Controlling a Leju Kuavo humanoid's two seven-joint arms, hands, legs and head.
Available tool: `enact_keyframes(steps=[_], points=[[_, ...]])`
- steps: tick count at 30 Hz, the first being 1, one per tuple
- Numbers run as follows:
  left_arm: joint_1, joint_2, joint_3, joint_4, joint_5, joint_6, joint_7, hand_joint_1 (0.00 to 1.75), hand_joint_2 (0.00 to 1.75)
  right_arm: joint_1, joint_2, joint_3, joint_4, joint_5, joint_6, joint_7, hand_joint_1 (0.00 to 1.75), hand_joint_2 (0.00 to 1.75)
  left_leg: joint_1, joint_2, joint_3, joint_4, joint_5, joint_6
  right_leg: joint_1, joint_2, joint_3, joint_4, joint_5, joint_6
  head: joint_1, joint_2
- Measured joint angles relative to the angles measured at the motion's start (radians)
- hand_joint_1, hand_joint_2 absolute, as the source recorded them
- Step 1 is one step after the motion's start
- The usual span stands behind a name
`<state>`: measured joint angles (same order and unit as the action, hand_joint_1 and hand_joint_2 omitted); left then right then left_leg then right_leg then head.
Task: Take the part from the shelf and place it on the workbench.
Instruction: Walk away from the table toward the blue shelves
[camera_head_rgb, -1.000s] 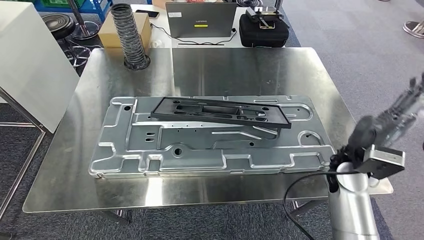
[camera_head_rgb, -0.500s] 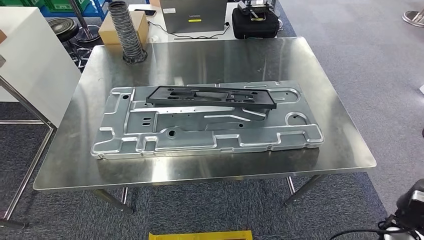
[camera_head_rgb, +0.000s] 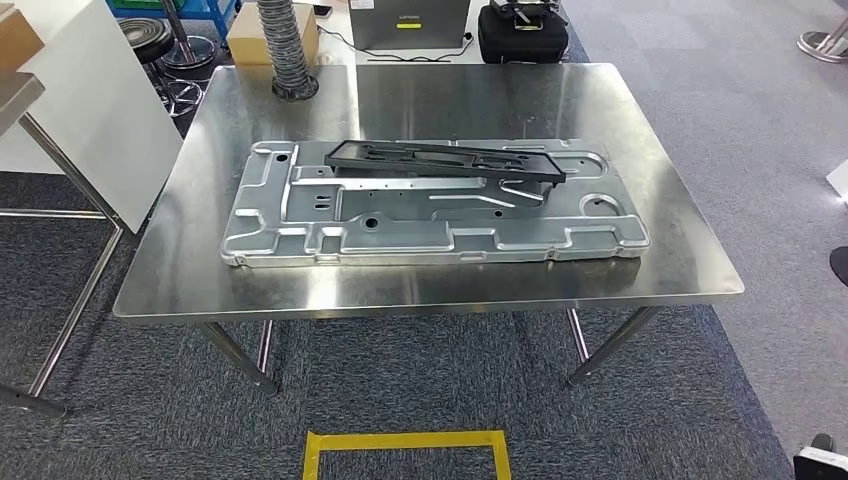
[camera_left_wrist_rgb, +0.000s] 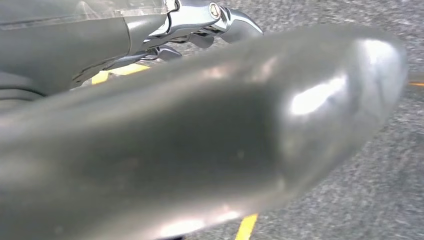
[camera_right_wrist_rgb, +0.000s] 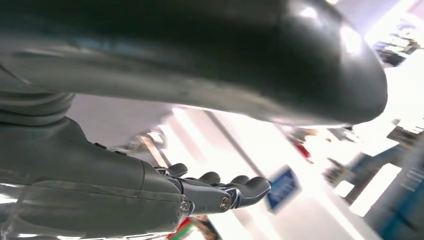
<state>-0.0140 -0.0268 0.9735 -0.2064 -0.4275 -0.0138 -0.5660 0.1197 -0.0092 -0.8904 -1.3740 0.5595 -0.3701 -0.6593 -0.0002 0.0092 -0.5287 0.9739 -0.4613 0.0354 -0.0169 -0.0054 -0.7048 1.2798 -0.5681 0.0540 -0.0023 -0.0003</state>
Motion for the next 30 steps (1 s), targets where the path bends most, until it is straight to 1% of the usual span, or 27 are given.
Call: enact_keyframes(steps=[1, 2, 3, 4, 5, 6, 7, 8, 9, 10, 11, 13, 14, 15, 16, 17, 18, 20, 21, 22, 24, 25, 26, 27, 28, 29, 30], points=[[0.0, -0.002, 0.001, 0.0, -0.003, 0.0, 0.0, 0.0, 0.0, -0.004, 0.009, -0.021, 0.023, 0.021, 0.006, -0.003, 0.0, 0.0, -0.001, 0.0, -0.017, 0.004, 0.011, -0.002, 0.0, 0.0, 0.02, 0.005, 0.02, 0.0, 0.0, 0.0], [0.0, -0.004, 0.002, 0.0, -0.006, 0.0, 0.0, 0.0, 0.0, -0.01, 0.016, -0.044, 0.05, 0.047, 0.01, -0.006, 0.0, 0.0, -0.001, 0.0, -0.034, 0.008, 0.021, -0.004, 0.0, 0.0, 0.057, -0.024, 0.048, -0.002, 0.0, 0.0], [-0.001, -0.006, 0.003, 0.0, -0.008, 0.0, 0.0, 0.0, 0.0, -0.018, 0.021, -0.067, 0.078, 0.077, 0.01, -0.008, 0.0, 0.0, -0.001, 0.001, -0.048, 0.013, 0.031, -0.007, 0.0, 0.0, 0.111, -0.086, 0.067, -0.006, 0.0, 0.0], [-0.002, -0.009, 0.004, 0.0, -0.012, 0.0, 0.0, 0.0, 0.0, -0.027, 0.025, -0.093, 0.11, 0.111, 0.006, -0.01, 0.0, 0.0, -0.003, 0.001, -0.06, 0.017, 0.04, -0.01, 0.003, 0.001, 0.173, -0.17, 0.069, -0.012, 0.0, 0.0], [-0.003, -0.012, 0.006, 0.0, -0.016, 0.0, 0.0, 0.0, 0.0, -0.037, 0.027, -0.119, 0.144, 0.142, 0.0, -0.013, 0.0, 0.0, -0.004, 0.001, -0.068, 0.018, 0.049, -0.015, 0.005, 0.0, 0.225, -0.244, 0.059, -0.018, 0.0, 0.0], [-0.004, -0.014, 0.008, 0.0, -0.02, 0.0, 0.0, 0.0, 0.0, -0.044, 0.029, -0.145, 0.18, 0.171, -0.01, -0.011, 0.0, 0.0, -0.004, 0.001, -0.073, 0.017, 0.059, -0.02, 0.008, 0.0, 0.258, -0.299, 0.046, -0.024, 0.0, 0.0], [-0.004, -0.016, 0.01, 0.0, -0.023, 0.0, 0.001, 0.0, 0.0, -0.051, 0.03, -0.17, 0.22, 0.203, -0.023, -0.003, 0.0, 0.0, -0.004, 0.001, -0.076, 0.014, 0.07, -0.026, 0.012, 0.0, 0.272, -0.328, 0.04, -0.03, 0.0, 0.0], [-0.004, -0.018, 0.013, 0.0, -0.026, 0.0, 0.001, 0.0, 0.0, -0.057, 0.03, -0.195, 0.264, 0.234, -0.037, 0.012, 0.0, 0.0, -0.003, 0.001, -0.078, 0.011, 0.08, -0.032, 0.012, 0.0, 0.268, -0.335, 0.046, -0.035, 0.0, 0.0], [-0.003, -0.019, 0.016, 0.0, -0.03, 0.0, 0.003, 0.0, 0.0, -0.064, 0.03, -0.218, 0.315, 0.266, -0.051, 0.033, 0.0, 0.0, -0.001, 0.0, -0.081, 0.012, 0.078, -0.037, 0.011, -0.002, 0.261, -0.338, 0.056, -0.041, 0.001, 0.0], [-0.003, -0.02, 0.019, 0.0, -0.034, 0.0, 0.005, 0.0, 0.0, -0.071, 0.03, -0.239, 0.371, 0.299, -0.063, 0.057, 0.0, 0.0, 0.0, -0.002, -0.089, 0.028, 0.058, -0.043, 0.009, -0.004, 0.253, -0.341, 0.067, -0.049, 0.0, 0.0], [-0.003, -0.021, 0.022, 0.0, -0.039, 0.0, 0.007, 0.0, 0.0, -0.078, 0.03, -0.256, 0.43, 0.33, -0.073, 0.08, 0.0, 0.0, 0.0, -0.003, -0.102, 0.065, 0.017, -0.047, 0.008, -0.005, 0.242, -0.344, 0.079, -0.055, -0.002, 0.0], [-0.003, -0.022, 0.025, 0.0, -0.047, -0.001, 0.009, 0.0, 0.0, -0.088, 0.031, -0.282, 0.551, 0.386, -0.097, 0.127, 0.0, 0.0, 0.003, -0.004, -0.134, 0.19, -0.089, -0.053, 0.009, -0.006, 0.215, -0.341, 0.099, -0.063, -0.005, 0.0], [-0.004, -0.023, 0.025, 0.0, -0.051, -0.001, 0.009, 0.0, 0.0, -0.091, 0.031, -0.292, 0.607, 0.41, -0.11, 0.151, 0.0, 0.0, 0.003, -0.004, -0.145, 0.254, -0.122, -0.055, 0.011, -0.007, 0.201, -0.339, 0.109, -0.064, -0.005, 0.0], [-0.004, -0.023, 0.026, 0.0, -0.055, -0.001, 0.01, 0.0, 0.0, -0.095, 0.031, -0.302, 0.662, 0.43, -0.12, 0.176, 0.0, 0.0, 0.003, -0.004, -0.143, 0.293, -0.13, -0.056, 0.012, -0.007, 0.185, -0.336, 0.119, -0.064, -0.005, 0.0], [-0.004, -0.023, 0.026, 0.0, -0.059, -0.001, 0.011, 0.0, 0.0, -0.1, 0.032, -0.309, 0.71, 0.447, -0.128, 0.202, 0.0, 0.0, 0.003, -0.004, -0.126, 0.301, -0.117, -0.056, 0.013, -0.007, 0.169, -0.331, 0.127, -0.064, -0.005, 0.0], [-0.005, -0.023, 0.026, 0.0, -0.062, -0.002, 0.012, 0.0, 0.0, -0.105, 0.032, -0.316, 0.757, 0.464, -0.134, 0.232, 0.0, 0.0, 0.003, -0.004, -0.092, 0.27, -0.089, -0.053, 0.014, -0.006, 0.153, -0.325, 0.135, -0.063, -0.006, 0.0], [-0.006, -0.023, 0.026, 0.0, -0.065, -0.003, 0.013, 0.0, 0.0, -0.11, 0.032, -0.321, 0.801, 0.48, -0.138, 0.263, 0.0, 0.0, 0.002, -0.004, -0.042, 0.208, -0.062, -0.049, 0.014, -0.006, 0.138, -0.318, 0.142, -0.061, -0.006, 0.0], [-0.009, -0.023, 0.026, 0.0, -0.071, -0.005, 0.015, 0.0, 0.0, -0.12, 0.033, -0.327, 0.878, 0.511, -0.141, 0.335, 0.0, 0.0, -0.002, -0.004, 0.056, 0.059, -0.05, -0.039, 0.015, -0.006, 0.117, -0.305, 0.153, -0.055, -0.005, 0.0], [-0.011, -0.023, 0.026, 0.0, -0.076, -0.006, 0.017, 0.0, 0.0, -0.126, 0.033, -0.329, 0.913, 0.529, -0.138, 0.379, 0.0, 0.0, -0.005, -0.005, 0.085, 0.01, -0.057, -0.035, 0.015, -0.007, 0.11, -0.302, 0.16, -0.051, -0.005, 0.0], [-0.011, -0.023, 0.026, 0.0, -0.082, -0.007, 0.02, 0.0, 0.0, -0.13, 0.035, -0.33, 0.946, 0.55, -0.134, 0.426, 0.0, 0.0, -0.007, -0.005, 0.096, -0.016, -0.064, -0.033, 0.014, -0.008, 0.106, -0.302, 0.167, -0.045, -0.005, 0.0], [-0.01, -0.026, 0.026, 0.0, -0.092, -0.008, 0.027, 0.0, 0.0, -0.137, 0.038, -0.329, 1.0, 0.591, -0.117, 0.508, 0.0, 0.0, -0.007, -0.002, 0.088, -0.029, -0.052, -0.025, 0.013, -0.007, 0.101, -0.303, 0.178, -0.035, -0.005, 0.0], [-0.011, -0.027, 0.026, 0.0, -0.096, -0.008, 0.031, 0.0, 0.0, -0.138, 0.04, -0.328, 1.022, 0.606, -0.105, 0.537, 0.0, 0.0, -0.004, 0.0, 0.081, -0.033, -0.042, -0.018, 0.013, -0.004, 0.096, -0.294, 0.165, -0.029, -0.004, 0.0], [-0.011, -0.029, 0.026, 0.0, -0.1, -0.008, 0.034, 0.0, 0.0, -0.139, 0.042, -0.326, 1.041, 0.616, -0.092, 0.557, 0.0, 0.0, -0.002, 0.002, 0.073, -0.036, -0.031, -0.011, 0.012, -0.002, 0.086, -0.266, 0.132, -0.024, -0.003, 0.0], [-0.012, -0.031, 0.026, 0.0, -0.104, -0.008, 0.037, 0.0, 0.0, -0.14, 0.044, -0.324, 1.058, 0.625, -0.077, 0.571, 0.0, 0.0, 0.0, 0.004, 0.063, -0.036, -0.021, -0.005, 0.01, 0.0, 0.07, -0.219, 0.085, -0.019, -0.002, 0.0], [-0.012, -0.032, 0.026, 0.0, -0.109, -0.008, 0.04, 0.0, 0.0, -0.141, 0.047, -0.321, 1.073, 0.631, -0.064, 0.579, 0.0, 0.0, 0.0, 0.004, 0.05, -0.032, -0.012, -0.002, 0.008, 0.001, 0.052, -0.154, 0.033, -0.014, 0.0, 0.0], [-0.012, -0.033, 0.025, 0.0, -0.113, -0.007, 0.043, 0.0, 0.0, -0.143, 0.05, -0.318, 1.085, 0.637, -0.052, 0.582, 0.0, 0.0, 0.0, 0.004, 0.034, -0.027, -0.004, -0.002, 0.005, 0.001, 0.036, -0.085, -0.007, -0.01, 0.0, 0.0], [-0.011, -0.035, 0.025, 0.0, -0.118, -0.007, 0.045, 0.0, 0.0, -0.144, 0.054, -0.314, 1.096, 0.641, -0.039, 0.581, 0.0, 0.0, 0.0, 0.005, 0.018, -0.02, 0.004, -0.003, 0.003, 0.001, 0.031, -0.034, -0.023, -0.006, 0.0, 0.0]])
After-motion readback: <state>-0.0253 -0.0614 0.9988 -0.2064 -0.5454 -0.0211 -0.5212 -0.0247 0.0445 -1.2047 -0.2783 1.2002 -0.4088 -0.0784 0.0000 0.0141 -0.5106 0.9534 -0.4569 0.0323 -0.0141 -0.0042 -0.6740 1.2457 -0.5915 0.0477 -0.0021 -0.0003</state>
